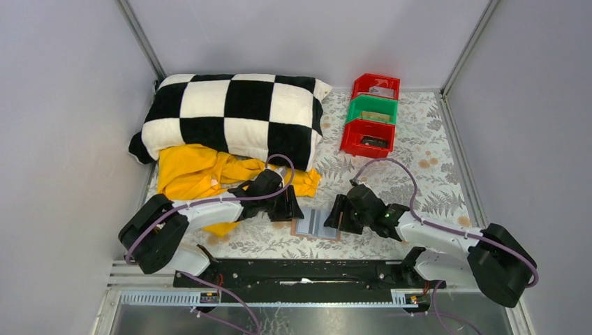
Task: Take the credit cards out of the card holder
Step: Remove the credit card from the card holder.
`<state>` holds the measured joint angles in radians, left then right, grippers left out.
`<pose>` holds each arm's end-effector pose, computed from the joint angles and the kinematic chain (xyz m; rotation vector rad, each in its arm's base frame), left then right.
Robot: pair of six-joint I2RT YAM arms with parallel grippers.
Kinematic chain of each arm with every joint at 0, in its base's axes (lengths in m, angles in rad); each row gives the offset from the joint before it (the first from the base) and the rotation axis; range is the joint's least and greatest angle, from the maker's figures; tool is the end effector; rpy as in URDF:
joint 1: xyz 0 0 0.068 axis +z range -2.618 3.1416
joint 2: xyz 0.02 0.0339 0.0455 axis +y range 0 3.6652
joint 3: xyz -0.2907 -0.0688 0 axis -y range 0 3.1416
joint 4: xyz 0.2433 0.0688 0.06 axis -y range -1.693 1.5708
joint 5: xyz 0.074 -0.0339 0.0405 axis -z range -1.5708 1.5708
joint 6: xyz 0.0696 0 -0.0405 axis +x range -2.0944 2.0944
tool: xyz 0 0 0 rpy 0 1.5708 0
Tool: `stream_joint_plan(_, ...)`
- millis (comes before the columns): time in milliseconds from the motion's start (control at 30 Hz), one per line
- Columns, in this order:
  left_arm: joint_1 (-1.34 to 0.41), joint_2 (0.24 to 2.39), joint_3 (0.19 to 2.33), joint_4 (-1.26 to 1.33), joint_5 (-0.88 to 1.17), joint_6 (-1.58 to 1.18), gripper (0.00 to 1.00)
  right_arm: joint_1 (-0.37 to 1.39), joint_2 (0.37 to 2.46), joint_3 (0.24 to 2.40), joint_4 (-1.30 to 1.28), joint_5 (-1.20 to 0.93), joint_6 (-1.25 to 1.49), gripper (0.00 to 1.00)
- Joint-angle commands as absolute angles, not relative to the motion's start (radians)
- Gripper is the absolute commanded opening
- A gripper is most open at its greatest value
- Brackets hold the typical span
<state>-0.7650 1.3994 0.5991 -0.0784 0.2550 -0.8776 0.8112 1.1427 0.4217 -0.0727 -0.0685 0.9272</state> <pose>0.1849 -0.2018 0.1583 -0.0273 2.6961 -0.9461 0.1496 0.1644 0.1602 0.1125 2.5556 0.8563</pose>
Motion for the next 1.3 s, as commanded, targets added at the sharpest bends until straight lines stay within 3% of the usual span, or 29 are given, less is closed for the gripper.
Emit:
stream_joint_plan(0, -0.768, 1.422, 0.584, -0.003, 0.265, -0.891, 0.55, 0.808, 1.063, 0.453, -0.114, -0.007, 0.916, 0.68)
stream_joint_plan(133, -0.767, 1.432, 0.587, -0.003, 0.267, -0.889, 0.54, 0.808, 1.018, 0.460, -0.101, -0.006, 0.905, 0.68)
stream_joint_plan(733, -0.767, 1.466, 0.565, 0.057, 0.293, -0.901, 0.54, 0.808, 1.226, 0.465, 0.067, -0.130, 0.903, 0.68)
stream_joint_plan(1067, -0.766, 1.461, 0.557, 0.066, 0.301, -0.903, 0.54, 0.808, 1.253, 0.418, 0.343, -0.273, 1.009, 0.68)
stream_joint_plan(1267, -0.766, 1.428, 0.560, 0.037, 0.291, -0.901, 0.54, 0.808, 1.259, 0.426, 0.374, -0.285, 1.014, 0.68)
